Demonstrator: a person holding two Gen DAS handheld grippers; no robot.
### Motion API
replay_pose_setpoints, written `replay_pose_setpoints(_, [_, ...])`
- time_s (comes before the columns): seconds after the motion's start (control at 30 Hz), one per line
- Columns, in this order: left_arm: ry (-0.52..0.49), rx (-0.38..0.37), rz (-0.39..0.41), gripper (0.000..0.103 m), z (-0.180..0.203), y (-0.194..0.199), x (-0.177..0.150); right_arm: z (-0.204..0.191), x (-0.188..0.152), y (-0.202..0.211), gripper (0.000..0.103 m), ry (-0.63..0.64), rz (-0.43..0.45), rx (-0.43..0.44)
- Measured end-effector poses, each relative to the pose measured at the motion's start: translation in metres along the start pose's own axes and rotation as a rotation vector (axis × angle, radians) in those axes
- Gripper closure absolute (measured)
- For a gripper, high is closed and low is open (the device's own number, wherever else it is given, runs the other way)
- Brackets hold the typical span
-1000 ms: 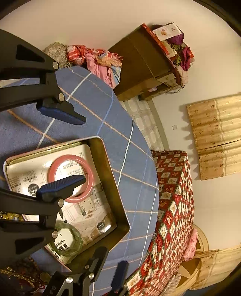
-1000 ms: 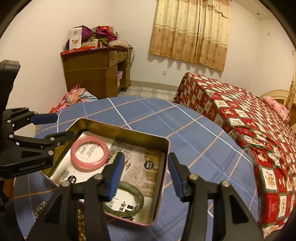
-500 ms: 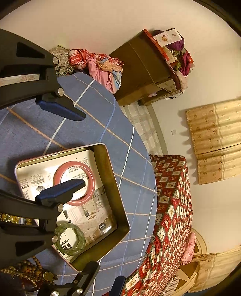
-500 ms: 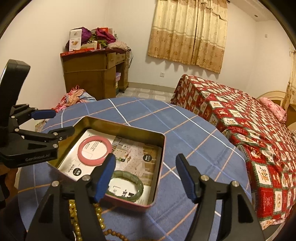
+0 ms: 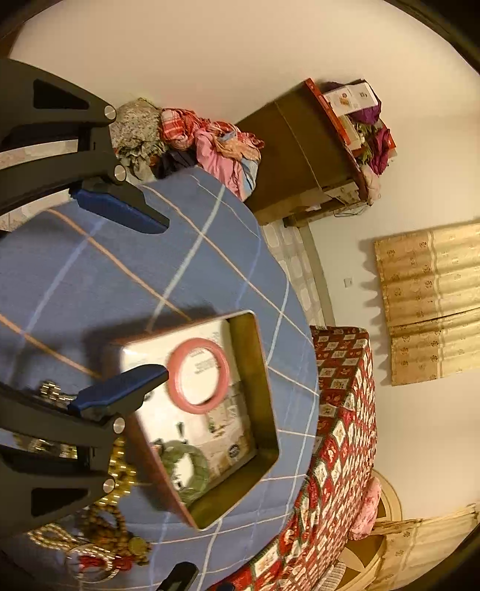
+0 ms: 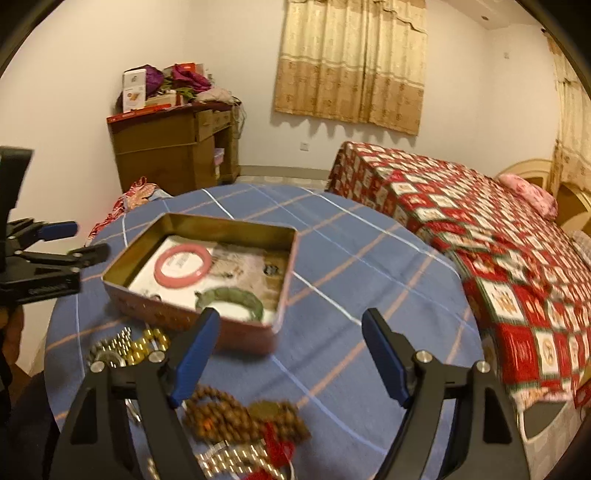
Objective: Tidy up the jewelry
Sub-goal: 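Withdraw both open grippers from the tin back toward the jewelry pile, then grasp the silver watch by its metal band with the left gripper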
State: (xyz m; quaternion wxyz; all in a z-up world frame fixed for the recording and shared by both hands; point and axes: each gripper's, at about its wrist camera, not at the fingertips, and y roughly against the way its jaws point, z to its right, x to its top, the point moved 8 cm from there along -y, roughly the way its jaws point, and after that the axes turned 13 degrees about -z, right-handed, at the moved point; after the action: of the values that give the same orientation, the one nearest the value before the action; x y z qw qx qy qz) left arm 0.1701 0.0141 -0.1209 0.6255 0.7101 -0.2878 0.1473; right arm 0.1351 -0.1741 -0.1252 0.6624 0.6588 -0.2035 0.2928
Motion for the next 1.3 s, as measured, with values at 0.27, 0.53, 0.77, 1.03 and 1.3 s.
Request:
replay_pose_setpoints(0.27, [-0.01,-0.049,-0.056,0.03,0.017,0.002,-0.048,0.011,-0.04,-0.001,0.021,-0.037,-0.052,-0.016])
replay_pose_setpoints(0.53, [-0.081,-0.076,-0.062,0.03,0.055,0.015,-0.067,0.01,-0.066,0.005,0.018,-0.013,-0.058,-0.03])
replay_pose_setpoints(0.77, [-0.135,-0.111,-0.059,0.03,0.076,0.024,-0.073,0.019,-0.067,0.005,0.014,-0.049,-0.044,-0.029])
replay_pose_setpoints(1.03, [-0.143,-0.119,-0.102,0.03,0.083,0.003,-0.08,0.016,-0.07,-0.003,0.012,-0.042,-0.056,-0.032])
replay_pose_setpoints(1.3, [-0.093,-0.179,-0.116,0.037,0.073,-0.007,-0.081,0.017,-0.074,-0.007,0.012,-0.048,-0.065,-0.032])
